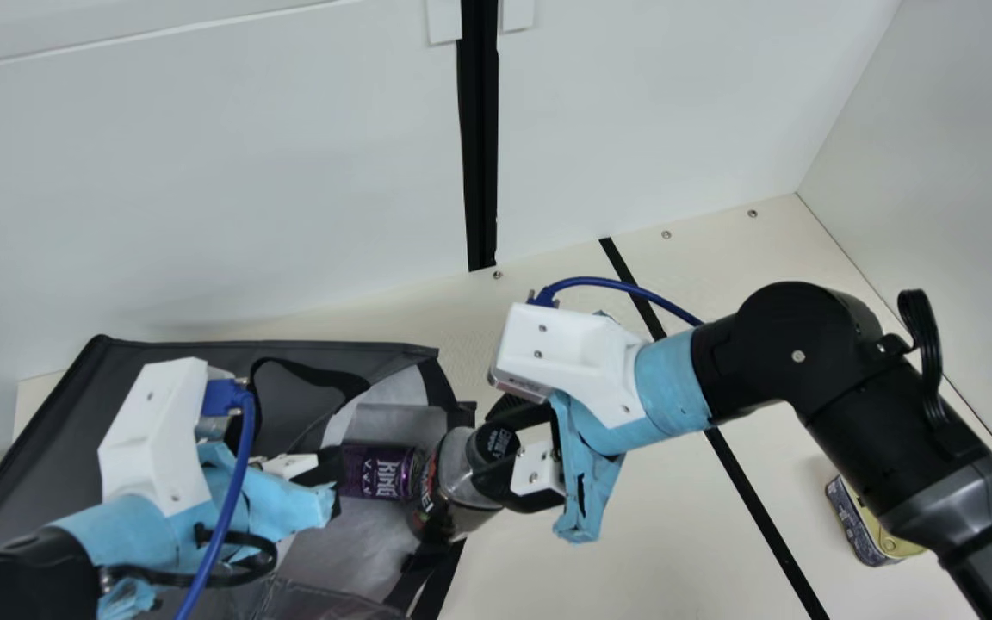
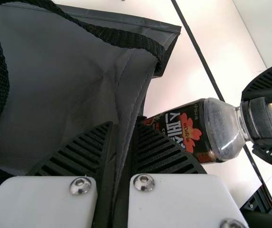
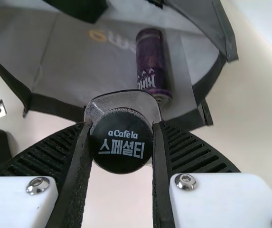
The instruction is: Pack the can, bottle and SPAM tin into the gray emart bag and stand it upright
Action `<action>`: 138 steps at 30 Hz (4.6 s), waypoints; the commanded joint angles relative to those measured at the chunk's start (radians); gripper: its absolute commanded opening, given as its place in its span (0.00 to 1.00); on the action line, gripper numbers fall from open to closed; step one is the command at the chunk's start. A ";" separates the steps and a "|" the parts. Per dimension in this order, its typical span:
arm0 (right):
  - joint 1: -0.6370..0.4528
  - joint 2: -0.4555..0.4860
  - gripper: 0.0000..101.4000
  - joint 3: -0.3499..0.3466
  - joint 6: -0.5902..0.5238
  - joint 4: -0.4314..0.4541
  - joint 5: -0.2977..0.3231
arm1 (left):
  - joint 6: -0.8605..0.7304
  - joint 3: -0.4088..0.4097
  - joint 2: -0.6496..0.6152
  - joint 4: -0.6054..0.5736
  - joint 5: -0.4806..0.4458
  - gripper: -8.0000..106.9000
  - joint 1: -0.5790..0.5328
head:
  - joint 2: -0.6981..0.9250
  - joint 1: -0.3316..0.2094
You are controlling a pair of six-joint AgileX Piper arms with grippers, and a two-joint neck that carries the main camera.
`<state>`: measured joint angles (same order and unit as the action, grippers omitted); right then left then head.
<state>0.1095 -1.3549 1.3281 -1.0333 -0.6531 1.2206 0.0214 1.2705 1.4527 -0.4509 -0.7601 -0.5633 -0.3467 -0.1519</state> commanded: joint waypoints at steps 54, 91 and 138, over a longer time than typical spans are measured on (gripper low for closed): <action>0.003 -0.158 0.00 0.040 -0.025 -0.217 -0.001 | 0.000 0.000 0.000 0.000 0.000 0.00 0.000 | -0.002 -0.023; 0.105 -0.327 0.00 0.044 -0.029 -0.305 -0.174 | 0.000 0.000 0.000 0.000 0.000 0.00 0.000 | -0.002 -0.023; 0.163 -0.383 0.46 0.049 -0.007 -0.317 -0.260 | 0.000 0.000 0.000 0.000 0.000 0.00 0.000 | -0.002 -0.023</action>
<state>0.2747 -1.7382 1.3773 -1.0398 -0.9741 0.9601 0.0214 1.2705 1.4527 -0.4509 -0.7601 -0.5633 -0.3482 -0.1519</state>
